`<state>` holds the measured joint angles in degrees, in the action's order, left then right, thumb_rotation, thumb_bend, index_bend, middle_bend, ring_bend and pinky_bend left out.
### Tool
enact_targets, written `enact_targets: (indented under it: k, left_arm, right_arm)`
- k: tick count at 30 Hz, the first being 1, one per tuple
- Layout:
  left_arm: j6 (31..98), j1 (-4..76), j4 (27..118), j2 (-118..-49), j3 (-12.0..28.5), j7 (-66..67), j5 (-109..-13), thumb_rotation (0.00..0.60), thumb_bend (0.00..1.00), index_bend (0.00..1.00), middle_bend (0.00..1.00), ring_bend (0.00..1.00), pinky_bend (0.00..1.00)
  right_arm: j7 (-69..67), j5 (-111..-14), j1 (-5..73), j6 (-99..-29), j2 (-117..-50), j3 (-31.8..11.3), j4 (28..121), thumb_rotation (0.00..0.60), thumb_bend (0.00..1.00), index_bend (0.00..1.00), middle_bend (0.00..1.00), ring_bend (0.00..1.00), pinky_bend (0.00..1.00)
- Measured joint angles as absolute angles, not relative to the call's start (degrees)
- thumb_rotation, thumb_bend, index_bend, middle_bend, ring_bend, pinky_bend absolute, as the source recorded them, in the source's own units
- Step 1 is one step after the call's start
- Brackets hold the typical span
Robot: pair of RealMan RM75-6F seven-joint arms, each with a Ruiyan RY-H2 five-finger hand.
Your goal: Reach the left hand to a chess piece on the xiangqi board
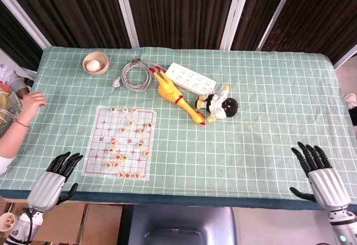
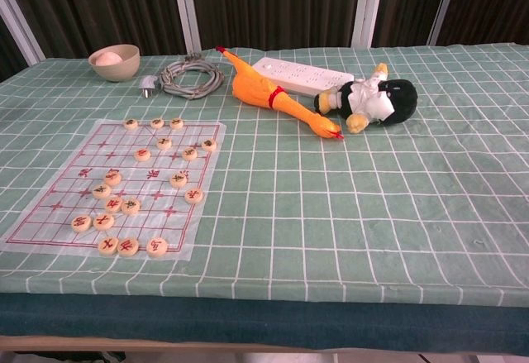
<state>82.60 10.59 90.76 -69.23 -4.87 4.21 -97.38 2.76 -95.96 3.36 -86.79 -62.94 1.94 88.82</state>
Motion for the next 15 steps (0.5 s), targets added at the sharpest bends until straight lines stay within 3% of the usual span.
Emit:
enact_targets:
  k: [5, 7, 9, 11, 12, 15]
  left_arm:
    - [83.3, 10.6, 89.8, -70.0, -4.6, 3.1, -98.2, 0.600, 0.41, 0.00, 0.08, 0.04, 0.13]
    - [83.4, 11.0, 89.3, -70.8, -4.4, 1.7, -98.5, 0.600, 0.41, 0.00, 0.13, 0.09, 0.21]
    - [83.5, 11.4, 88.7, -72.1, -3.8, 0.1, -98.6, 0.600, 0.41, 0.03, 0.40, 0.38, 0.51]
    - [84.1, 11.9, 88.1, -74.5, -2.5, -1.3, -98.5, 0.600, 0.41, 0.20, 0.88, 0.89, 0.94]
    - [84.3, 12.2, 88.0, -75.6, -1.9, -2.0, -98.2, 0.600, 0.41, 0.27, 0.97, 0.98, 1.00]
    - [83.1, 13.6, 88.1, -79.4, -0.3, -4.4, -97.1, 0.600, 0.42, 0.30, 1.00, 1.00, 1.00]
  right_arm:
    - [2.8, -96.2, 3.5, -86.4, -62.9, 2.1, 88.8, 0.600, 0.04, 0.00, 0.00, 0.00, 0.00]
    - [2.5, -96.2, 3.5, -86.5, -62.8, 2.1, 89.0, 0.600, 0.04, 0.00, 0.00, 0.00, 0.00]
    - [2.5, -96.0, 3.5, -86.7, -62.8, 1.9, 89.0, 0.600, 0.04, 0.00, 0.00, 0.00, 0.00]
    - [2.4, -95.8, 3.4, -86.7, -62.8, 1.8, 88.9, 0.600, 0.04, 0.00, 0.00, 0.00, 0.00]
    - [2.6, -95.6, 3.4, -86.7, -62.9, 1.8, 88.9, 0.600, 0.04, 0.00, 0.00, 0.00, 0.00]
    - [3.2, -95.2, 3.5, -86.3, -63.2, 1.6, 88.9, 0.600, 0.04, 0.00, 0.00, 0.00, 0.00]
